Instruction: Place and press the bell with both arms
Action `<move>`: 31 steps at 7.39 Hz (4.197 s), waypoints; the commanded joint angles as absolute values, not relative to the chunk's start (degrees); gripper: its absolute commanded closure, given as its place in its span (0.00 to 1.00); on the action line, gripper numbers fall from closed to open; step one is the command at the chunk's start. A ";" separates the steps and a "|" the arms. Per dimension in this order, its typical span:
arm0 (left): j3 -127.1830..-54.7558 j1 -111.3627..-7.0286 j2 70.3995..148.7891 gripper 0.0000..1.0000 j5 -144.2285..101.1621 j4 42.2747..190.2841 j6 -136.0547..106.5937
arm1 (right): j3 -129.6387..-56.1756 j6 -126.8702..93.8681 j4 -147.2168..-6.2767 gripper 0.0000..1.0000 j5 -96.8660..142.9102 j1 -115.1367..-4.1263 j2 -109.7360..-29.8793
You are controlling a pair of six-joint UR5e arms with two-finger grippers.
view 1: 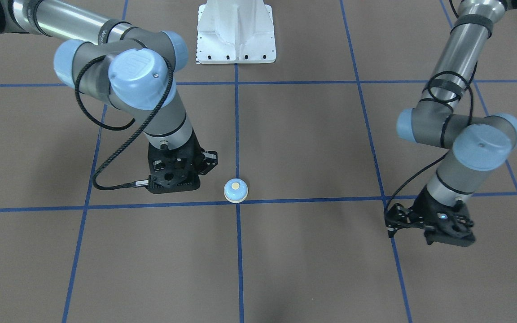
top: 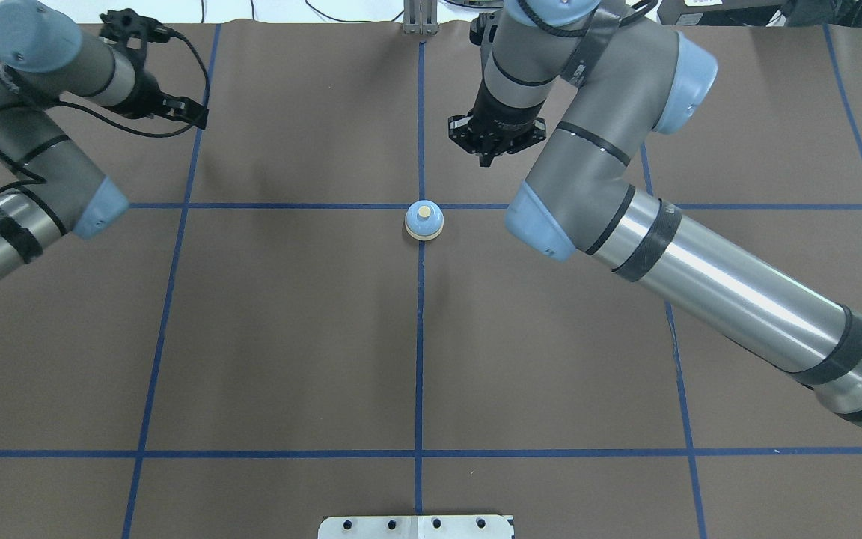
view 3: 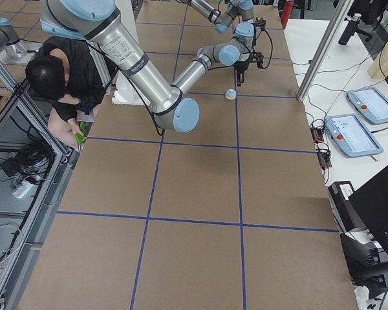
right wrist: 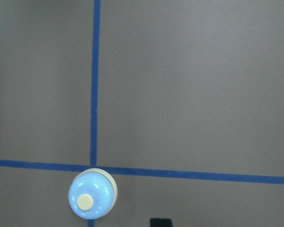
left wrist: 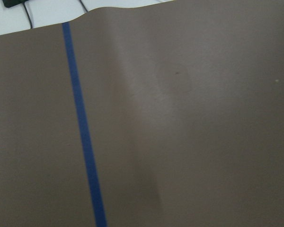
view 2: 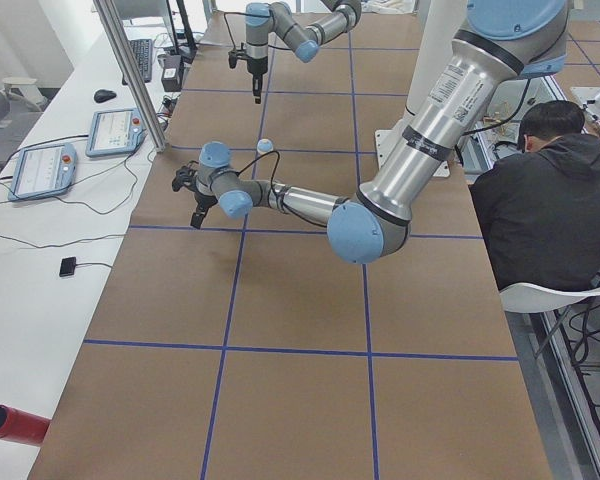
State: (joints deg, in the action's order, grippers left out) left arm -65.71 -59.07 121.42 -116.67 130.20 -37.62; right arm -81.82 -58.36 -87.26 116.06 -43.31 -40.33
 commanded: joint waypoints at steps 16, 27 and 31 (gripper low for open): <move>-82.18 -75.76 107.32 0.01 -125.95 107.67 -12.13 | -66.18 -60.38 -77.17 1.00 107.05 -35.42 -34.63; -82.35 -83.39 103.90 0.01 -125.95 102.85 1.72 | -80.30 -59.33 -86.83 0.01 117.21 -44.80 -39.00; -88.90 -85.78 95.90 0.01 -126.74 96.47 7.29 | -89.12 -40.05 -86.75 0.01 126.45 -58.06 -55.34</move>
State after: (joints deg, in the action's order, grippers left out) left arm -84.94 -85.54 98.28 -126.65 100.79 6.61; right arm -87.83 -47.30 -86.81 122.89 -53.32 -50.75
